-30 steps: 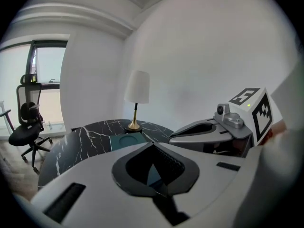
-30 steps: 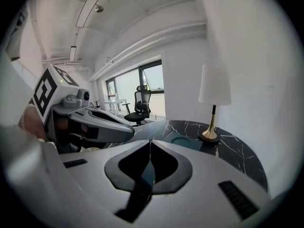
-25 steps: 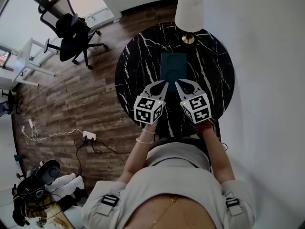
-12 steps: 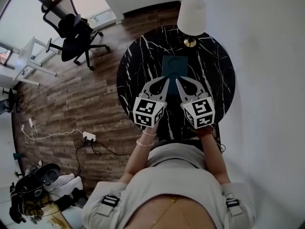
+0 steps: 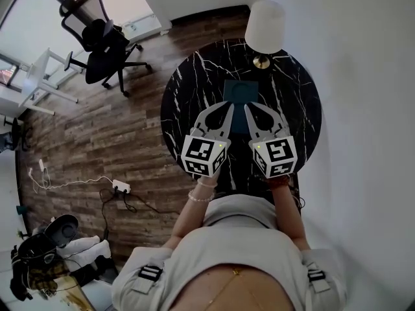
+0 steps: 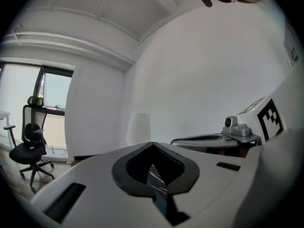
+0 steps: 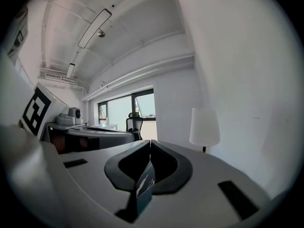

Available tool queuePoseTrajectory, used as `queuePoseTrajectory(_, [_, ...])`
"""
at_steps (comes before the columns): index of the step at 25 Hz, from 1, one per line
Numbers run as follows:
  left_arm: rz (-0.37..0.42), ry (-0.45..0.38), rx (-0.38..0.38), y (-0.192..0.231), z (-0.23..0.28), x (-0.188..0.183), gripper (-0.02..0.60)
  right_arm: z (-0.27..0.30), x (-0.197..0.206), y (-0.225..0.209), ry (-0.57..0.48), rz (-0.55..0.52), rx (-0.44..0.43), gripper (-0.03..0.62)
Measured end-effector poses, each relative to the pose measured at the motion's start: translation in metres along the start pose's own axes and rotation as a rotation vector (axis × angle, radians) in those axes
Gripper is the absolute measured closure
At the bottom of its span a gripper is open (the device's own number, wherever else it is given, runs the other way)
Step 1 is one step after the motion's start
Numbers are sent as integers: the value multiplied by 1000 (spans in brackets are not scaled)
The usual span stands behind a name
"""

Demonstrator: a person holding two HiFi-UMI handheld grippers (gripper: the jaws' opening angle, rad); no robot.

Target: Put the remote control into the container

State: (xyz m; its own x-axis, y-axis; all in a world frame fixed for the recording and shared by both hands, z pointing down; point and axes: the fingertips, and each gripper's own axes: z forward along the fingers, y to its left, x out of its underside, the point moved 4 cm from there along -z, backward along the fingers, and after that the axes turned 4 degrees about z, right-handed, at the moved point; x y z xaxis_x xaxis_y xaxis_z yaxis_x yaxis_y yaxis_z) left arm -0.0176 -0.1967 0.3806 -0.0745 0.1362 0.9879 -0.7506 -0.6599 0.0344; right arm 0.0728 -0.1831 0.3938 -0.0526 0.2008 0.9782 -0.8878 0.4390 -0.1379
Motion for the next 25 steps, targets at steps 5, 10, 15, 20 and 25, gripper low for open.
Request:
queuePoseTrajectory(5, [8,-10,-2,1,2,-5,575,1,-5,-1,-12,-4,1,583])
queuePoseTrajectory(10, [13,-20,3,3,4,-9,576,2,-6,-2,-18,-4,4,583])
queuePoseTrajectory(15, [11,-33,7,1,3,-12,575,2,-7,0,-14,-14,-3,583])
queuePoseTrajectory(20, [15,-34,8,1,2,-13,575,1,-8,0,-7,-18,0,583])
queuePoseTrajectory(25, [7,-37,9,2,2,-13,576,0,-9,1,-5,-23,3,583])
